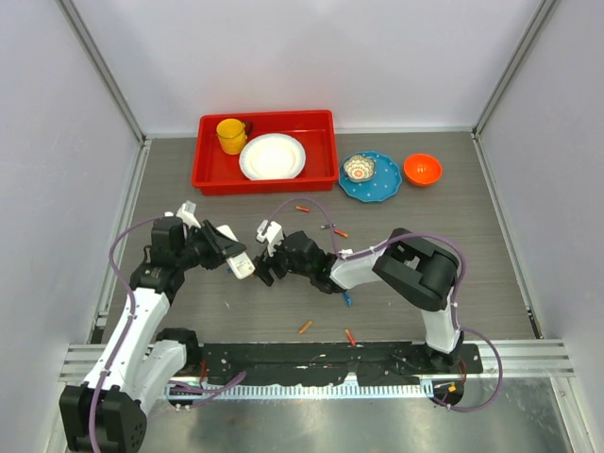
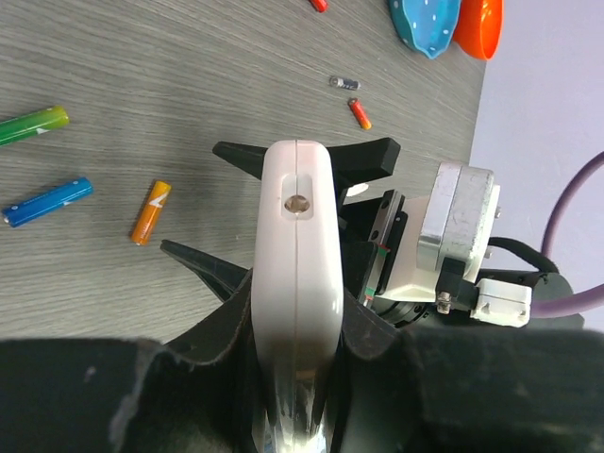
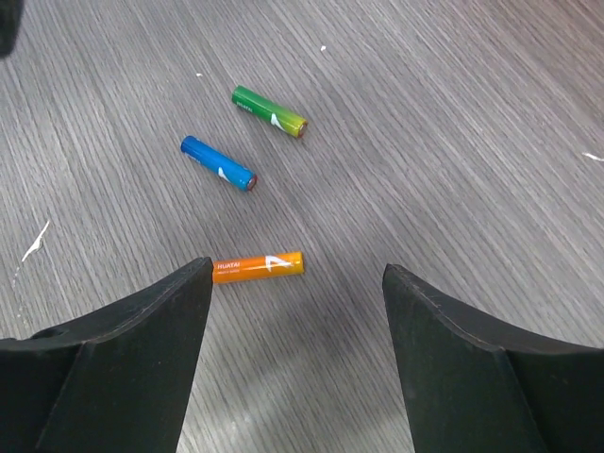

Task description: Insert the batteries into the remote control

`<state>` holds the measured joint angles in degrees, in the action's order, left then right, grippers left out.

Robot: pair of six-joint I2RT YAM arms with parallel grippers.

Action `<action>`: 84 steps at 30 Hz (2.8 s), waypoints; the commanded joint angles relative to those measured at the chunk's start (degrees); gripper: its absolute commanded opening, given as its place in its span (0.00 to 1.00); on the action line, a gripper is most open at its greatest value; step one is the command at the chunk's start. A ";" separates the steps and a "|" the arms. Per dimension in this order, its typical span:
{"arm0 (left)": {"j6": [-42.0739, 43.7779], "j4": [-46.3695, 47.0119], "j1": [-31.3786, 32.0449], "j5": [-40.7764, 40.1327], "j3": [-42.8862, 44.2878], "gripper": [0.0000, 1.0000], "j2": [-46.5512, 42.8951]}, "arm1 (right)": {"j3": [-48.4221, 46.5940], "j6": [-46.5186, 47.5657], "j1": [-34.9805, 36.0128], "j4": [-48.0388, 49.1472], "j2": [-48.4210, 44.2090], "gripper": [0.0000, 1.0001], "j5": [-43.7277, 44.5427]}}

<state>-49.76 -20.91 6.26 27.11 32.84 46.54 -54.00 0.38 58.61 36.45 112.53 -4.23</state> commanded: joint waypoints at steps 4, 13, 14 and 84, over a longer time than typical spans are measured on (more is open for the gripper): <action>-5.35 14.75 0.07 3.57 2.76 0.00 0.74 | 4.33 -0.29 3.09 7.15 -4.68 0.79 -3.25; -8.42 20.47 -0.29 -1.10 6.26 0.00 2.94 | 7.94 -0.65 3.00 4.07 -11.20 0.80 -1.57; -8.77 20.21 -0.29 -0.84 8.88 0.00 2.85 | 7.86 -0.65 3.00 3.90 -11.02 0.80 -1.66; -13.00 16.60 -0.28 -0.66 19.90 0.00 4.26 | 4.42 1.48 1.33 -0.06 -4.68 0.30 13.71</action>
<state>-62.65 -7.07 6.22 26.55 52.90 51.27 -52.64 6.28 60.36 36.12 113.78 0.62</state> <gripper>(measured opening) 0.257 0.513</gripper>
